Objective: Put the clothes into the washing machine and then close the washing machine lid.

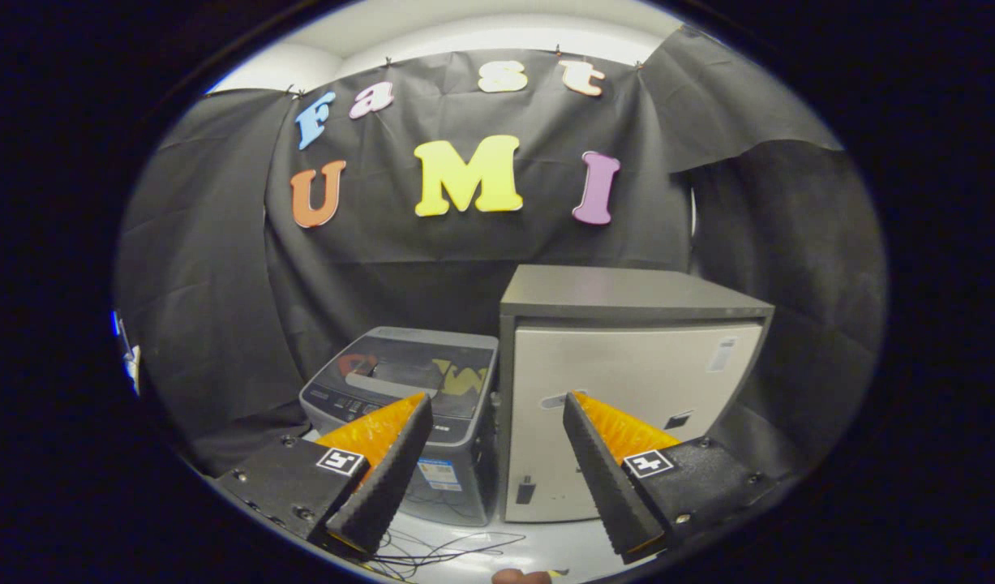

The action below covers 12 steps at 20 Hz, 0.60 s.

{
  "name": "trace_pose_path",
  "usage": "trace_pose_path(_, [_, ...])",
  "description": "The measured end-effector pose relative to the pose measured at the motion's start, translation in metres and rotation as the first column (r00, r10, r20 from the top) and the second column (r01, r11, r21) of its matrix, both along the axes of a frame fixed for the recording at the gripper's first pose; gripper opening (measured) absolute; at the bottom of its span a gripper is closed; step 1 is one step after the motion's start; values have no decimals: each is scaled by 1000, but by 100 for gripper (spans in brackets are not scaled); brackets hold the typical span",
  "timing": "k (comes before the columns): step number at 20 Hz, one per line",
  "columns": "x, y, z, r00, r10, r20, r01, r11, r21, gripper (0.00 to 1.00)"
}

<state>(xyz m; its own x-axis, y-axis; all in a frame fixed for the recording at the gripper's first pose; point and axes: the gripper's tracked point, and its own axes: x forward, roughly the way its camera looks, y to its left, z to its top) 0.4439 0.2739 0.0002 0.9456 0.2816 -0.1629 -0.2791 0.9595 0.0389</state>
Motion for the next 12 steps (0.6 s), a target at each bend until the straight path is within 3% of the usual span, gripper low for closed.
trace_pose_path(3, [-23, -24, 1, 1000, -18, 11, 18, 999, 35, 100])
trace_pose_path(12, [-56, -45, -16, 999, 47, -13, -47, 999, 7, 100])
